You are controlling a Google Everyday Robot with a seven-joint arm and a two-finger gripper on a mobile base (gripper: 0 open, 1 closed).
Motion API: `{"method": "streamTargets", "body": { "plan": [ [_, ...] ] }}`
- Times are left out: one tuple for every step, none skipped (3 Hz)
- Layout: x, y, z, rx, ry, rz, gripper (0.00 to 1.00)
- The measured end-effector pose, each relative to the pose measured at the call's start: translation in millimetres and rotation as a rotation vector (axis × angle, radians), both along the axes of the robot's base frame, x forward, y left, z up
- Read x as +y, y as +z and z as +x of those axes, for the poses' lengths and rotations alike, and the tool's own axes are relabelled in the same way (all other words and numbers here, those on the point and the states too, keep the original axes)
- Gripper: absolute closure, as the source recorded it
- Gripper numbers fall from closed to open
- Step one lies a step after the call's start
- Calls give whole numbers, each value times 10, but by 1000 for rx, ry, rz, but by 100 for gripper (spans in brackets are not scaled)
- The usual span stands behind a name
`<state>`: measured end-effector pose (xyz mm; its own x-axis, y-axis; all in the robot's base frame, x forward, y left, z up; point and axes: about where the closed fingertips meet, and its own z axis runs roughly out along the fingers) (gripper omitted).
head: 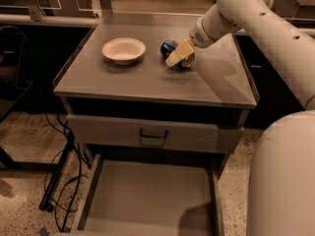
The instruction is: Place pepsi can into middle drawer
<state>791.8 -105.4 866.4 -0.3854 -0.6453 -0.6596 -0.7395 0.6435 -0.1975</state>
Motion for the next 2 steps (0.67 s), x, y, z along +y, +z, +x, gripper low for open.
{"method": "streamTargets", "body": {
  "plan": [
    [89,-233,-144,50,2,19,0],
    [89,-233,-144,50,2,19,0]
  ]
}}
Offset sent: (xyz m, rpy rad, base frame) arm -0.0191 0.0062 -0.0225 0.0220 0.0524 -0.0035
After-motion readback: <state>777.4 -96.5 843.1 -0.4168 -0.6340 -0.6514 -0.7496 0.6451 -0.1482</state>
